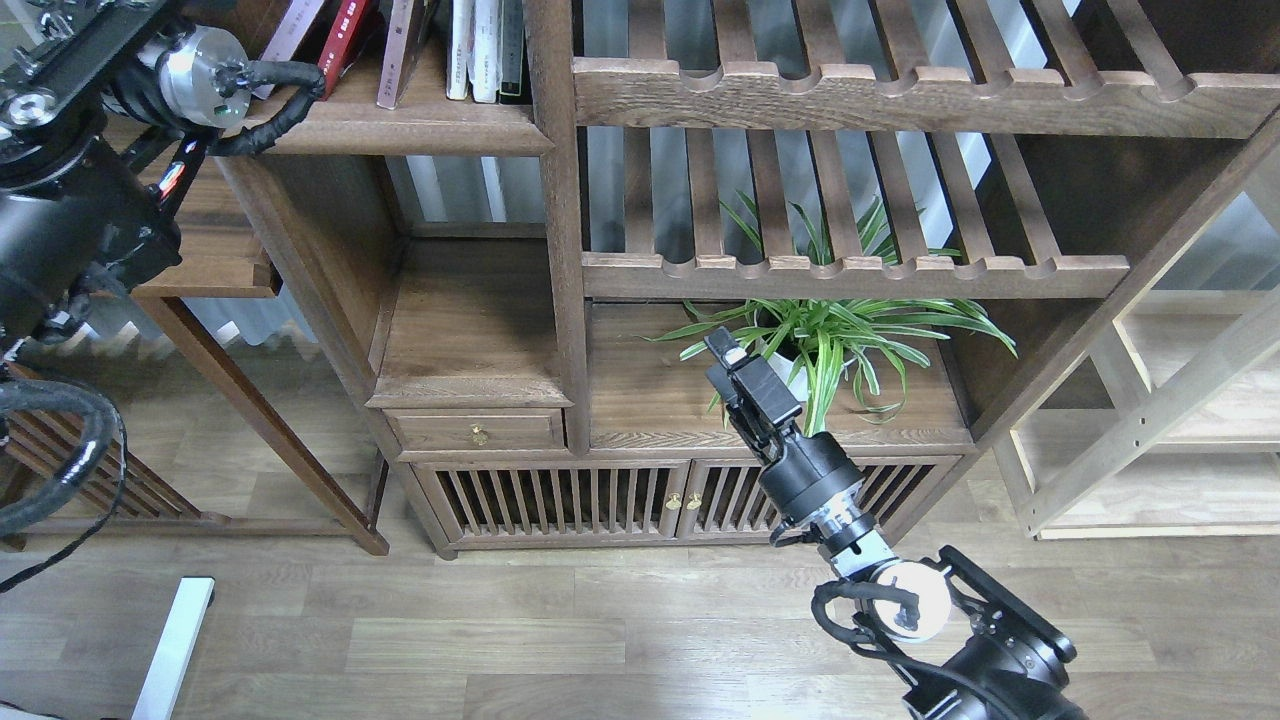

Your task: Organize books on shelf

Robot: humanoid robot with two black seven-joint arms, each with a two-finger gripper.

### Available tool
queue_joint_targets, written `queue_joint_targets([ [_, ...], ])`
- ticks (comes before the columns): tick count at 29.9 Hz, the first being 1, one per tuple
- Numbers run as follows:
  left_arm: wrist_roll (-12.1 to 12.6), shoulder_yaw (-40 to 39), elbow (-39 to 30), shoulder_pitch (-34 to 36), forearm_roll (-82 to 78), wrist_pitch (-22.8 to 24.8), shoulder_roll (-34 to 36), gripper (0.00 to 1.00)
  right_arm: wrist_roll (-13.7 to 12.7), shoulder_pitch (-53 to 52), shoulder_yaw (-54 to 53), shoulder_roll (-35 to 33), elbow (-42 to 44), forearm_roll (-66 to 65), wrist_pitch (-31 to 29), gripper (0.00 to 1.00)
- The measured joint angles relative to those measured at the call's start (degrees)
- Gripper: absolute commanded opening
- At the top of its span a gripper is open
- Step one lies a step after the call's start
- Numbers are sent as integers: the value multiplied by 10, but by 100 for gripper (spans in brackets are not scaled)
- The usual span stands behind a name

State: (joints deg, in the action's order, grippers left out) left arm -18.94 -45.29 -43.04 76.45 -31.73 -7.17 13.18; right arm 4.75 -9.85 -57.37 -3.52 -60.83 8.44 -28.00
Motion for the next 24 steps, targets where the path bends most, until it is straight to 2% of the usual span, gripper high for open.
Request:
queue_joint_targets([
  [4, -24, 0, -31, -1, 14, 2, -4, 98, 0, 0, 0, 0, 0, 0, 0, 92],
  [10, -37, -3, -83, -7, 28, 8, 1, 99, 0, 0, -2, 0, 0, 0, 0, 93],
  [13, -49, -10, -124, -18, 32, 30, 10, 99, 0, 0, -3, -3, 0, 1, 0, 95],
  [18, -55, -40, -211, -58, 34, 98, 22, 99, 1, 2, -22, -8, 0, 1, 0, 95],
  [24, -54, -54, -264, -100, 39, 241, 16, 99, 1, 3, -53, -13, -1, 1, 0, 95],
])
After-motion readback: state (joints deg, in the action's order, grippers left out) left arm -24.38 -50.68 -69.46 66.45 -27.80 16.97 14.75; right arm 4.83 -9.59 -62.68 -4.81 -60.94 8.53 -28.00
